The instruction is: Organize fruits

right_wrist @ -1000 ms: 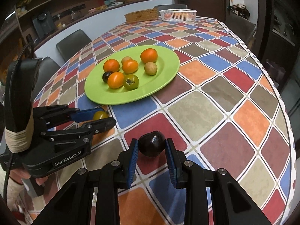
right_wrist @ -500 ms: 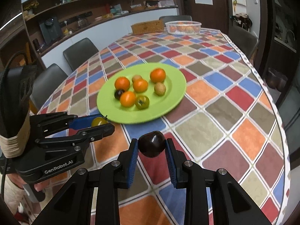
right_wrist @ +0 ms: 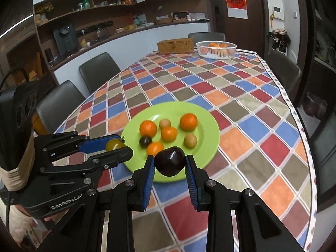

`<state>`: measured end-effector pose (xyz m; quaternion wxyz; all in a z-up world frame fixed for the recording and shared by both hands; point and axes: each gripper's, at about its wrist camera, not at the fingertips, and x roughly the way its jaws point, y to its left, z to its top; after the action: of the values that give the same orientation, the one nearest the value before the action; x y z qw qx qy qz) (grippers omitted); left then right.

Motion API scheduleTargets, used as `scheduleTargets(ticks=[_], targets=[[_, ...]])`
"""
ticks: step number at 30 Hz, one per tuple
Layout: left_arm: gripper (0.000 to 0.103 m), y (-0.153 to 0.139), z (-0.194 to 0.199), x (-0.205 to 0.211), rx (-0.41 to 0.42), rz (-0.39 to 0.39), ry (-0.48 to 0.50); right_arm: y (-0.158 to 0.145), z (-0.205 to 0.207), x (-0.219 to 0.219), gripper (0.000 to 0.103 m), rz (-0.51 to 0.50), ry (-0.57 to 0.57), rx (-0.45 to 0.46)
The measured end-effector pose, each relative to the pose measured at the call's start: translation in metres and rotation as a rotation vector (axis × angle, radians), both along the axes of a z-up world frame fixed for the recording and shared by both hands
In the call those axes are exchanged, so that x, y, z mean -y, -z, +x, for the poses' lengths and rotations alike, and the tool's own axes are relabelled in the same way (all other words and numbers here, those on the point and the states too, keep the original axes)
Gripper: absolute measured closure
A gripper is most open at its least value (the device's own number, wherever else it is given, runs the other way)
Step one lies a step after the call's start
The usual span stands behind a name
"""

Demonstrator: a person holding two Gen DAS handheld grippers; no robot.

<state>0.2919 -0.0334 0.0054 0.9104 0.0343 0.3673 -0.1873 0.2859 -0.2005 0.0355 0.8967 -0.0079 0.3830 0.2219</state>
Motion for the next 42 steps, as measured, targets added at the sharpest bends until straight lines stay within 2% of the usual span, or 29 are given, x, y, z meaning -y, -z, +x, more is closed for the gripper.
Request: scheduleTargets(ticks=[9, 17, 24, 26, 30, 31, 37, 40, 42], targets=[[0.076, 0.009, 0.04, -0.012, -0.03, -0.029, -0.007, 0.013, 0.043, -0.013, 0.073, -0.019, -0.009, -0.061], [0.076, 0.032, 0.069, -0.015, -0.083, -0.022, -0.014, 0.029, 0.067, -0.02, 0.073, -0.038, -0.006, -0.098], [0.076, 0.043, 0.08, -0.016, -0.108, -0.006, -0.011, 0.046, 0.081, -0.026, 0.073, -0.055, -0.008, -0.131], [0.071, 0.044, 0.081, -0.017, -0.108, 0.0, -0.015, 0.049, 0.082, -0.027, 0.072, -0.059, -0.008, -0.133], [0.068, 0.041, 0.077, -0.022, -0.095, 0.007, -0.04, 0.051, 0.082, -0.028, 0.07, -0.08, -0.001, -0.125], [0.067, 0.039, 0.075, -0.024, -0.087, 0.014, -0.051, 0.051, 0.081, -0.028, 0.066, -0.081, 0.0, -0.123], [0.059, 0.023, 0.052, -0.03, -0.032, 0.061, -0.092, 0.043, 0.07, -0.026, 0.066, -0.082, 0.015, -0.099], [0.055, 0.012, 0.036, -0.03, 0.007, 0.084, -0.102, 0.035, 0.058, -0.024, 0.055, -0.09, 0.026, -0.07], [0.05, 0.004, 0.024, -0.03, 0.033, 0.086, -0.111, 0.027, 0.047, -0.022, 0.055, -0.088, 0.035, -0.044]])
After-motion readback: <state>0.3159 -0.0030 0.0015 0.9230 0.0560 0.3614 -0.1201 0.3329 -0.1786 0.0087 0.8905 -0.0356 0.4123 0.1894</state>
